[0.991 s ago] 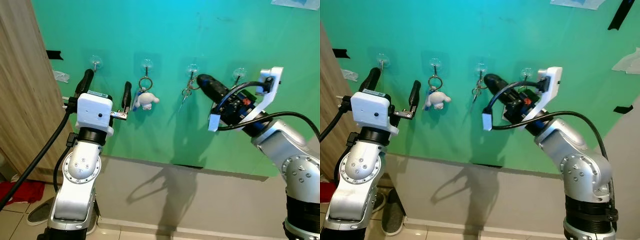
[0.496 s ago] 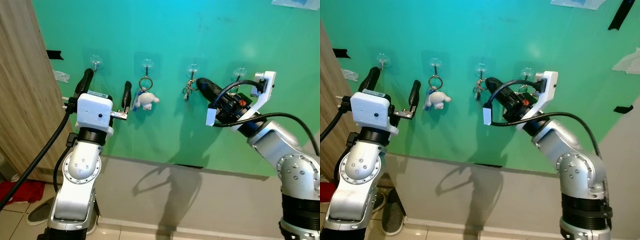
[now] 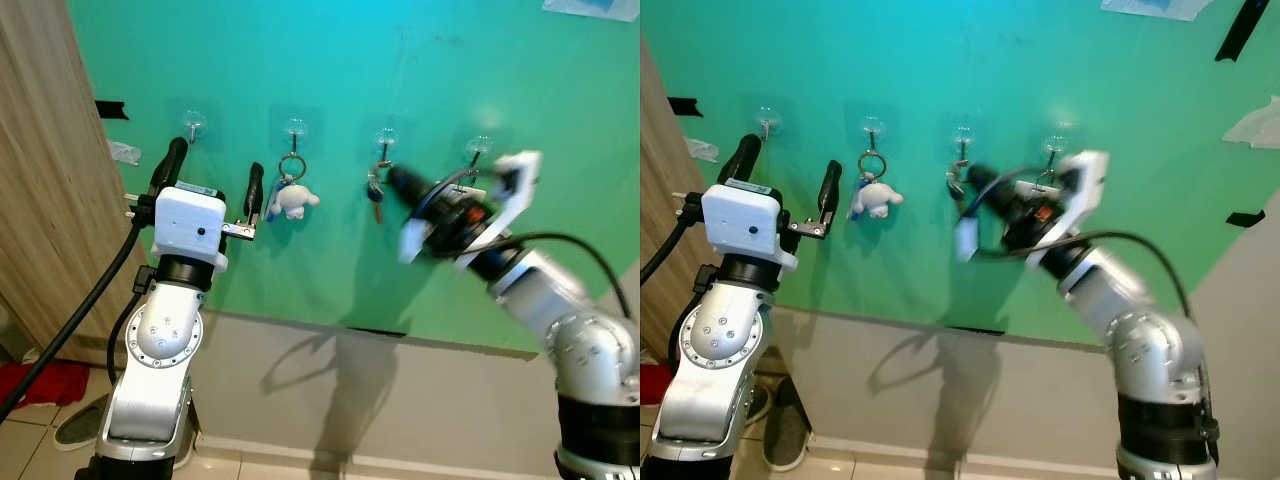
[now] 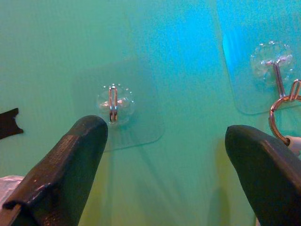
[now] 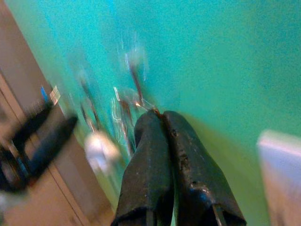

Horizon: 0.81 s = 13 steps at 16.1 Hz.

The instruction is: Hang keys on a hook

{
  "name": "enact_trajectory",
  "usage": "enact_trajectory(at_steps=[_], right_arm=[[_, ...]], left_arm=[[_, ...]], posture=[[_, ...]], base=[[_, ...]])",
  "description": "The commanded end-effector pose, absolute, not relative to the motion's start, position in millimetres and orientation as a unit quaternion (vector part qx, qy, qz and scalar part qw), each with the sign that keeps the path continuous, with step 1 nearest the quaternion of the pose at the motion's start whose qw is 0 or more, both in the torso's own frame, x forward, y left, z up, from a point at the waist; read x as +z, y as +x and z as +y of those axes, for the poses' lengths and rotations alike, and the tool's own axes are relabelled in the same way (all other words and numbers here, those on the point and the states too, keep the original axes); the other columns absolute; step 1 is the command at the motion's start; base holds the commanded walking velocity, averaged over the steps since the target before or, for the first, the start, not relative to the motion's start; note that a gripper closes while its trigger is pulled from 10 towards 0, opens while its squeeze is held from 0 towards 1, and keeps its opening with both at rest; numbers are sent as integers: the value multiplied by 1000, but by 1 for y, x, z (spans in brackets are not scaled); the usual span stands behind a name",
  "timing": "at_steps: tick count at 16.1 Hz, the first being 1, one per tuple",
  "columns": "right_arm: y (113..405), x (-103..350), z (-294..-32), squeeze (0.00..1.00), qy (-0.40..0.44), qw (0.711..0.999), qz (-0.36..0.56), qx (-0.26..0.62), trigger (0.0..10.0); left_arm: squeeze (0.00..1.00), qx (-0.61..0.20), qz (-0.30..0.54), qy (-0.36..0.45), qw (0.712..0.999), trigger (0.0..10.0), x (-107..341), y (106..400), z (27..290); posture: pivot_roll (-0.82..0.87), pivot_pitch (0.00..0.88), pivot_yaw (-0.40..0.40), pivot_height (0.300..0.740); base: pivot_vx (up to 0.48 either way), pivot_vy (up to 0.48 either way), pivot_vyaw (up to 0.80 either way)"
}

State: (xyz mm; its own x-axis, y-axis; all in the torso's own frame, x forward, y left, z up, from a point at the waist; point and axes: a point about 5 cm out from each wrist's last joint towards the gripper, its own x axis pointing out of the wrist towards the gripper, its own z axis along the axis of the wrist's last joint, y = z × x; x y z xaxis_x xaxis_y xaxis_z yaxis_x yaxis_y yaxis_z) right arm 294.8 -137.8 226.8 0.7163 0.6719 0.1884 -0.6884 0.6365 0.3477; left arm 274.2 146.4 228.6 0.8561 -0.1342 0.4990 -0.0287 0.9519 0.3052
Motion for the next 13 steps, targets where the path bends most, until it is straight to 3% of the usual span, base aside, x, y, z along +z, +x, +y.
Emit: enact_trajectory(at_steps=[1,2,3,9,13], right_arm=[[294,220,-139,0,168,915,-7,368,0],[297,213,-140,0,140,926,5,351,1608],[298,210,-142,1000,137,929,5,344,10000],[291,220,-150,1000,67,950,-82,294,10000],[257,179,-157,1000,-35,971,-85,222,10000]], left_arm=[[0,-31,-259,156,953,10000,225,275,145],[0,-31,-258,156,953,10000,224,275,145],[0,-32,-258,156,953,10000,225,275,144],[0,-33,-257,156,953,10000,223,275,145],[0,-70,-142,180,971,10000,180,269,147]], posture=[[8,0,-73,732],[8,0,-73,732],[8,0,-73,732],[-2,0,-71,732],[-16,0,-67,732]], base=[[0,0,0],[0,0,0],[0,0,0],[0,0,0],[0,0,0]])
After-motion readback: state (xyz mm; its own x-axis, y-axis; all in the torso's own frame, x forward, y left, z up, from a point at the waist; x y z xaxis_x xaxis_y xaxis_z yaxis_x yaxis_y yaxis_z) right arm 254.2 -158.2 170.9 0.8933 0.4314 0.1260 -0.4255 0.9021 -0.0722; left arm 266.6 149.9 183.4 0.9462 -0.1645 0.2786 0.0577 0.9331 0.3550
